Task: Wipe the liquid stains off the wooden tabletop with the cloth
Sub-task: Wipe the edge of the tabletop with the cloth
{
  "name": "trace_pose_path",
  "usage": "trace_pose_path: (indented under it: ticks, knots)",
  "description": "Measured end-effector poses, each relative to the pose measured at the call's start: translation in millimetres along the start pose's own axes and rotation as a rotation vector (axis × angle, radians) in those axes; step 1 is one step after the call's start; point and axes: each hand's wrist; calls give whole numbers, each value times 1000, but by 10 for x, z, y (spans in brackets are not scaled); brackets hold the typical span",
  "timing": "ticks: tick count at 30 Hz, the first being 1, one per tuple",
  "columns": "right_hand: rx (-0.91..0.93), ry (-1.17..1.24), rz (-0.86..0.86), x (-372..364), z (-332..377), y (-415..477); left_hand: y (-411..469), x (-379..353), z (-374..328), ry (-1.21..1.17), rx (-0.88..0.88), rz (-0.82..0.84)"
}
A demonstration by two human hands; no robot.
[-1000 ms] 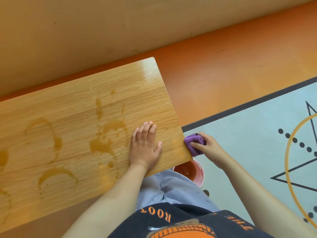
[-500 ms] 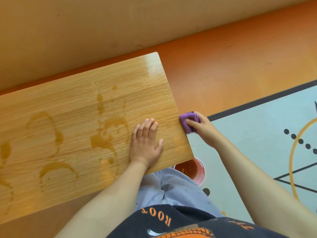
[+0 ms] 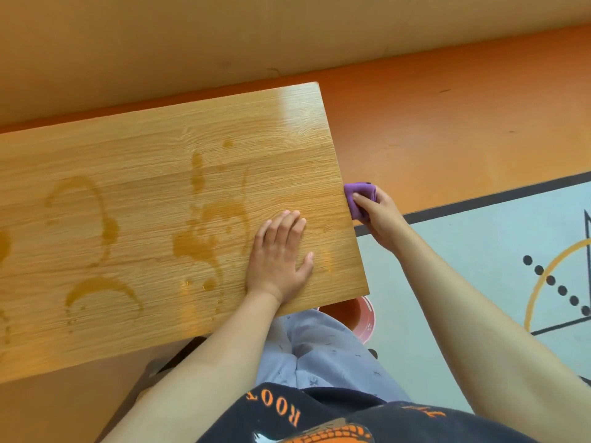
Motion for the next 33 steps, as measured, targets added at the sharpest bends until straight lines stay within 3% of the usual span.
trace_pose_path:
  ticks: [6, 19, 33]
  knots:
    - [14, -1, -3, -85, 138, 262, -21, -18, 6, 5, -4, 3]
    - [-38, -209, -32, 297, -299, -549, -9, 12, 13, -5, -3, 26]
    - [99, -217, -33, -280, 577, 807, -19, -43, 12, -8, -11, 10]
Point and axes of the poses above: each hand's wrist, its own y-axis towards the middle knuckle, its own x-axis out of the back of the hand, z = x × y, and after that the axes turned 10 degrees about y, right-handed
